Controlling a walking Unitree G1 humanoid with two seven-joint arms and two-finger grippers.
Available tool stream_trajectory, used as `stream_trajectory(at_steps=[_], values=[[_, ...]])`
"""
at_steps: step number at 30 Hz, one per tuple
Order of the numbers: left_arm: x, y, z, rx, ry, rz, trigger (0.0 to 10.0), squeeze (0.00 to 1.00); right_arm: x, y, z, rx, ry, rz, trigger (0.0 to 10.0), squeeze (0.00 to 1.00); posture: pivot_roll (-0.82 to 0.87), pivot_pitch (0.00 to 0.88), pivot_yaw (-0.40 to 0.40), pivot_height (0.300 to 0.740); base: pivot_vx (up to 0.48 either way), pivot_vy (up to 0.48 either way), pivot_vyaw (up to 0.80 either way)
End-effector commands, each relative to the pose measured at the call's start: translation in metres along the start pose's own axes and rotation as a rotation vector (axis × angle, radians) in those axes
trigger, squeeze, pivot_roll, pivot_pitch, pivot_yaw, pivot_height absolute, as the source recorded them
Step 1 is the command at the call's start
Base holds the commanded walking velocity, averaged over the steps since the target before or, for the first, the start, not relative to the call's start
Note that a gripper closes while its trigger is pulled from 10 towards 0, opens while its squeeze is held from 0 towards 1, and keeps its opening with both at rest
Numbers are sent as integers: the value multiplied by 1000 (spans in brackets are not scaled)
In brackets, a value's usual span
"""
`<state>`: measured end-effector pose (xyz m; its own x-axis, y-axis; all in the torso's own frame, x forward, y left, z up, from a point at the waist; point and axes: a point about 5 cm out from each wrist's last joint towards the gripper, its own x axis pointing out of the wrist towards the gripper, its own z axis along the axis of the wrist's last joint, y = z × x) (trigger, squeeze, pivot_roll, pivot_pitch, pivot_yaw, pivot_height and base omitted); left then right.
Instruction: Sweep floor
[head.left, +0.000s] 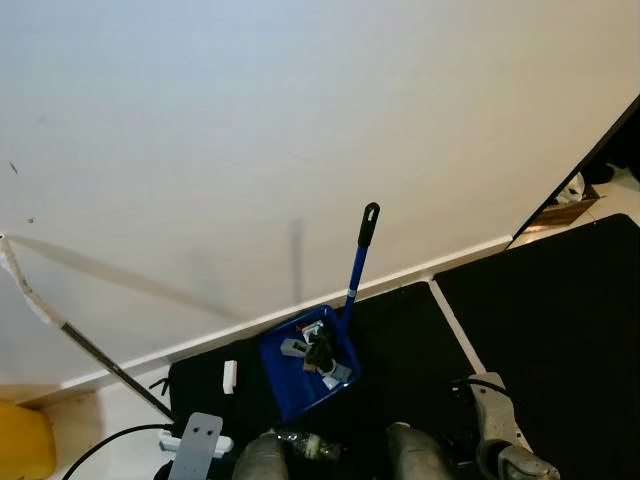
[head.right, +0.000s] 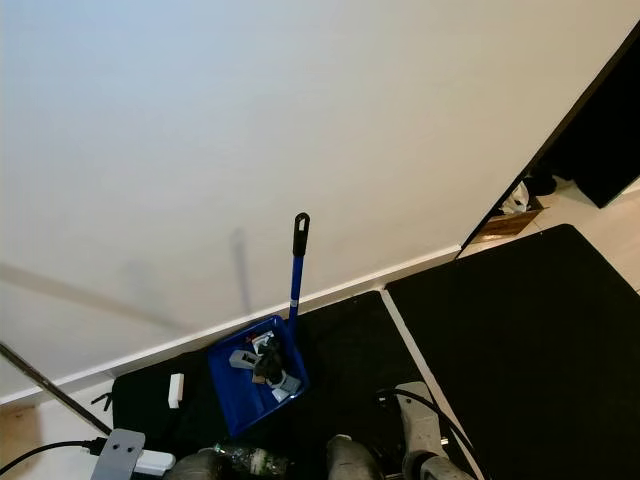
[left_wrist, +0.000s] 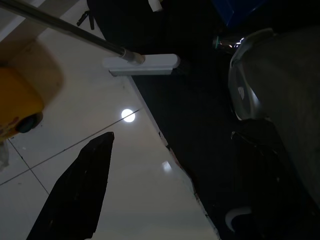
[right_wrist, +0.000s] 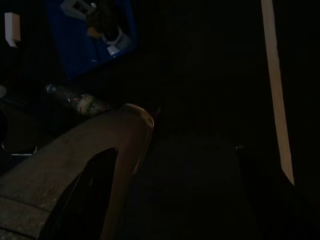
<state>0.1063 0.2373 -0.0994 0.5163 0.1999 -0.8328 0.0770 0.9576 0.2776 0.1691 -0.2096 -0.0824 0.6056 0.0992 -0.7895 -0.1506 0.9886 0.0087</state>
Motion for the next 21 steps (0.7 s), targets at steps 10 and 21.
stream_trajectory(at_steps=[10,21], values=[[-2,-5,-7,19,30,-15,10000,0,1,0,2,35,0,-26,10000,0,0,63,-14,740,0,0,0],[-1,-9,-6,19,34,-22,10000,0,-1,-4,-3,33,15,-38,10000,0,-25,35,-27,740,0,0,0]])
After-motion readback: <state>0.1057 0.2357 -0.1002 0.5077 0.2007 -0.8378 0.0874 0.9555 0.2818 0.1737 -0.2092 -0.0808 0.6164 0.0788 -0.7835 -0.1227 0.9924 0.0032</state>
